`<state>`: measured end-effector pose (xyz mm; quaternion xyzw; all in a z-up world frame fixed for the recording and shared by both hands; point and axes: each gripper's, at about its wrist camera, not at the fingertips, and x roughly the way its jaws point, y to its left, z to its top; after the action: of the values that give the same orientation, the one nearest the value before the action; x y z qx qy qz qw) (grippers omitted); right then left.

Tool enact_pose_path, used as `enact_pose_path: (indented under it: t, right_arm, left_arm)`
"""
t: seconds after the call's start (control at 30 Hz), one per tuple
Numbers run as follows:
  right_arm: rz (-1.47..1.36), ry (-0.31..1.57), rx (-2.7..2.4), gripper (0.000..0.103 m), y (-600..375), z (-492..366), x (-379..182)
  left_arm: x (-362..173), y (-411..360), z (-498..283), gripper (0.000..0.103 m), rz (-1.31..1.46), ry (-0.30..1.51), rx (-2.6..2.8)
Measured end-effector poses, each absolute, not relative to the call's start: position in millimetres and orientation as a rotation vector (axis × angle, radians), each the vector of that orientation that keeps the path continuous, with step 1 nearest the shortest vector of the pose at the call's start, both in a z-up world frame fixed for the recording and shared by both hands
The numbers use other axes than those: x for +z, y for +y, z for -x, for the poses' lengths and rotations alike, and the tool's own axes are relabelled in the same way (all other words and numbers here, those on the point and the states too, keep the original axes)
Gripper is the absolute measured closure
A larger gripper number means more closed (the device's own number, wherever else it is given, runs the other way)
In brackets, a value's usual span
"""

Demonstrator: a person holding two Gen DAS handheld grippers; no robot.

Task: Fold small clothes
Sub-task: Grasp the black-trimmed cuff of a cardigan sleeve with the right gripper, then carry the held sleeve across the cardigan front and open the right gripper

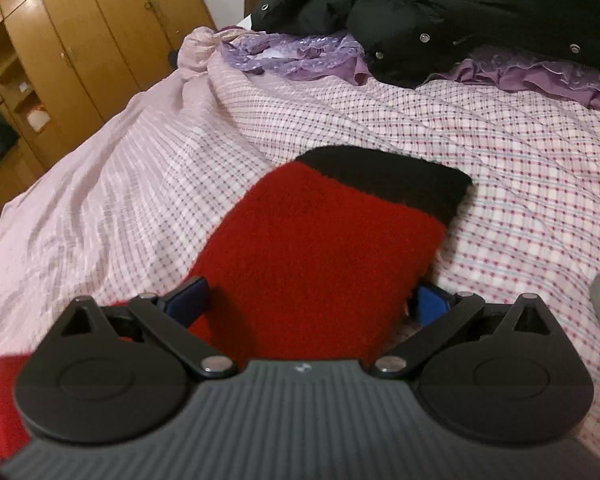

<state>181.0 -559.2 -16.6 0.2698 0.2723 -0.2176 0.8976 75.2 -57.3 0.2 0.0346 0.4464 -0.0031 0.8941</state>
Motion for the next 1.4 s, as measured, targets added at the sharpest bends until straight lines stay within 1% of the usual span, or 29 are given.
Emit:
enact_pose_path:
  t: [0.1,0.17,0.2,0.23,0.27,0.3,0.33,0.37,0.43,0.8,0.97,1.13,1.4]
  right_arm:
    - [-0.604,0.511,-0.438,0.001,-560.3,-179.3,-14.5]
    - [-0.631,0.480,-0.428,0.012,-560.7,-177.0,-14.4]
    - [-0.647,0.469,-0.420,0.027,-561.8,-176.2,-14.6]
    - [-0.669,0.465,-0.411,0.037,-563.7,-175.1,-15.0]
    - [-0.691,0.457,-0.406,0.042,-565.8,-172.3,-15.2]
    - [-0.705,0.450,-0.404,0.056,-567.1,-169.2,-14.7]
    - [-0.721,0.444,-0.401,0.072,-568.8,-164.6,-13.4]
    - [-0.736,0.436,-0.393,0.077,-570.1,-160.0,-11.5]
    - [-0.745,0.400,-0.371,0.083,-571.4,-148.3,-4.7]
    - [-0.669,0.236,-0.373,0.085,-568.7,-82.8,52.6]
    - [-0.567,0.299,-0.365,0.085,-556.5,-93.4,59.6]
    - [-0.573,0.317,-0.335,0.085,-541.8,-102.1,67.0]
    - [-0.554,0.332,-0.229,0.085,-488.5,-116.0,98.6]
  left_arm:
    - [-0.8,-56.9,-75.8,0.000,-0.069,0.928,-0.009]
    - [-1.5,-57.3,-76.2,0.000,-0.068,0.929,-0.006]
    - [-1.7,-57.7,-76.6,0.000,-0.070,0.930,-0.005]
    - [-1.8,-58.3,-76.7,0.000,-0.074,0.932,-0.004]
    - [-1.9,-58.8,-77.7,0.000,-0.077,0.933,-0.004]
    - [-1.9,-58.8,-77.9,0.000,-0.077,0.934,-0.005]
    - [-1.9,-58.4,-78.1,0.000,-0.076,0.934,-0.006]
    - [-1.9,-58.2,-77.2,0.000,-0.075,0.933,-0.008]
    - [-2.5,-58.3,-75.9,0.000,-0.077,0.922,-0.010]
    - [-0.3,-55.9,-71.7,0.000,-0.076,0.903,-0.023]
    - [6.8,-54.5,-71.2,0.000,-0.083,0.908,-0.033]
    - [20.8,-43.5,-62.0,0.000,-0.069,0.911,-0.042]
    - [41.6,-14.1,-51.8,0.000,-0.065,0.885,-0.001]
